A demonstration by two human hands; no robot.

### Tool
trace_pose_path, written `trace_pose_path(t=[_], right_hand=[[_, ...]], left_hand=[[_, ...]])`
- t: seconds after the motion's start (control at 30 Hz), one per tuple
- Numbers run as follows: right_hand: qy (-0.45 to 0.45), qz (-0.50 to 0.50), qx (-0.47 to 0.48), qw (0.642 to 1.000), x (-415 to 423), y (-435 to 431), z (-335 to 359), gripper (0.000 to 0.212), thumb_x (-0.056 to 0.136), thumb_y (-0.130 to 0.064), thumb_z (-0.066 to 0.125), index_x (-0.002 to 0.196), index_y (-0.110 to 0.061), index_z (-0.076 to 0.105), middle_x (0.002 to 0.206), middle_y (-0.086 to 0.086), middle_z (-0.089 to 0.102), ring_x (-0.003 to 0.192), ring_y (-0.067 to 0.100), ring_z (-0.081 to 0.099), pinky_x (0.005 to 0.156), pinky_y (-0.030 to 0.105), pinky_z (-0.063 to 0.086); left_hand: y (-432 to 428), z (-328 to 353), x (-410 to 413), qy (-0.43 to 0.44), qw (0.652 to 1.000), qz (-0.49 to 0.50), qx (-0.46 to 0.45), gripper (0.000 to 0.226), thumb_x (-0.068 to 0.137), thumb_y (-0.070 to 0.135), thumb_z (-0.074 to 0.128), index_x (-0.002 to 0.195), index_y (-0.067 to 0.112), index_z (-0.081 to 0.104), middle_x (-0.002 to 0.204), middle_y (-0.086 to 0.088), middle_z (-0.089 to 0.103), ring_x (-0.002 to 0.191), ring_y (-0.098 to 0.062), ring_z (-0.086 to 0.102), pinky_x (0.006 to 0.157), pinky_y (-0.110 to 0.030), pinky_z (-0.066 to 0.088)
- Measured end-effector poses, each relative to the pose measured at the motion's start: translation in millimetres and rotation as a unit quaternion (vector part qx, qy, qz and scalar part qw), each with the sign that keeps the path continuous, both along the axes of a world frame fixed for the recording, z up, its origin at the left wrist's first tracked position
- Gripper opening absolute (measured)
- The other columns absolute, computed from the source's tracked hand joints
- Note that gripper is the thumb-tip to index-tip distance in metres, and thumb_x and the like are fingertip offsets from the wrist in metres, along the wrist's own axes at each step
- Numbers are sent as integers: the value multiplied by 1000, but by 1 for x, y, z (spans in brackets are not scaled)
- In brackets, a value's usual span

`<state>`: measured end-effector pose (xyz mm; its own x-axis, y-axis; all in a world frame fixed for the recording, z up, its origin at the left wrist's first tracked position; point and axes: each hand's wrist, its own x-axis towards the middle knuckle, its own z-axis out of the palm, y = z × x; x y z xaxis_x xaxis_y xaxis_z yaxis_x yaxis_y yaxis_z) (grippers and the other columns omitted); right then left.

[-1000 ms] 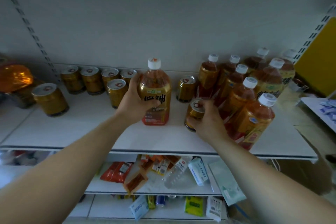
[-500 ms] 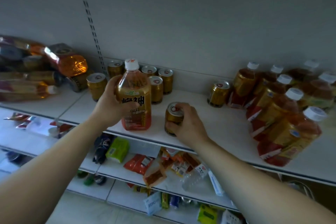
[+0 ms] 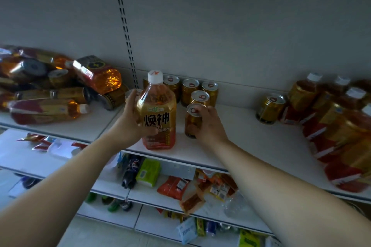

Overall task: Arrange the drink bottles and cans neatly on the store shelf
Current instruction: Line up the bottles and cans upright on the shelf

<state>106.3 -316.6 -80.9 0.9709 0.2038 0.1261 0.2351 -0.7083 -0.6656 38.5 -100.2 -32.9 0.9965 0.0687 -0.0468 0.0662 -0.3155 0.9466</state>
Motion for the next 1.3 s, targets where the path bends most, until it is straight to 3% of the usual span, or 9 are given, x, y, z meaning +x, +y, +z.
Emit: trace_pose_path(t=[0.13, 0.23, 0.33, 0.43, 0.57, 0.8, 1.0, 1.13, 1.3], right_hand=[[-93, -14, 50, 994, -15, 3, 21, 75, 77, -56, 62, 140, -20, 45, 145, 5, 36, 134, 22, 32, 107, 32, 31], [-15, 68, 115, 991, -32, 13, 44, 105, 62, -76, 57, 150, -29, 26, 154, -4, 29, 139, 11, 28, 108, 31, 29], [14, 102, 136, 985, -41, 16, 51, 114, 55, -70, 73, 150, -34, 20, 147, -8, 41, 136, 11, 39, 110, 37, 36], [-23, 65, 153, 986, -49, -5, 55, 80, 64, -43, 85, 130, -45, 39, 118, -23, 57, 109, -8, 53, 93, 19, 43], [-65, 16, 174, 982, -70, -44, 56, 68, 69, -32, 86, 114, -55, 40, 113, -24, 58, 106, -8, 55, 88, 11, 42], [-105, -117, 194, 968, -96, -137, 49, 70, 66, -32, 88, 112, -58, 43, 114, -23, 59, 106, -10, 55, 88, 9, 41], [-106, -165, 194, 961, -106, -216, 49, 85, 68, -32, 87, 139, -32, 40, 132, -8, 55, 121, 4, 52, 101, 22, 41], [-100, -150, 169, 969, -102, -240, 46, 94, 67, -40, 85, 144, -30, 32, 138, -7, 48, 127, 9, 47, 107, 31, 39], [-87, -138, 154, 975, -94, -248, 38, 104, 58, -52, 81, 145, -29, 30, 140, -6, 45, 129, 10, 44, 108, 39, 40]], left_hand=[[2, -15, -2, 9, 1000, 5, 18, 75, 76, 5, 73, 137, 29, 37, 114, 8, 60, 112, -21, 57, 92, -48, 51], [-6, -20, -4, -1, 1000, 3, 0, 72, 77, 7, 74, 132, 38, 38, 115, 10, 60, 106, -13, 58, 87, -41, 52], [-29, -22, -9, -22, 999, -36, -7, 75, 76, 7, 76, 135, 35, 38, 113, 13, 60, 103, -6, 57, 77, -26, 52], [-52, -27, -8, -35, 996, -77, -10, 78, 76, 5, 76, 134, 38, 36, 109, 19, 58, 99, -1, 58, 65, -15, 52], [-76, -35, -5, -39, 985, -166, -5, 90, 72, 12, 81, 139, 42, 30, 121, 21, 53, 109, 2, 54, 77, -14, 52], [-154, -57, 7, -27, 919, -256, 299, 73, 84, 44, 65, 146, 26, 31, 150, 2, 37, 131, -16, 41, 107, -31, 34], [-227, -74, 30, -26, 855, -263, 447, 63, 94, 53, 40, 150, 30, 22, 160, 3, 9, 148, -21, 1, 118, -43, 1], [-261, -80, 59, -26, 872, -204, 444, 61, 94, 51, 43, 148, 30, 26, 159, 1, 15, 147, -23, 9, 119, -43, 5], [-291, -70, 112, 3, 957, -112, 269, 79, 85, 33, 67, 149, 19, 24, 150, -14, 33, 133, -34, 39, 107, -41, 36]])
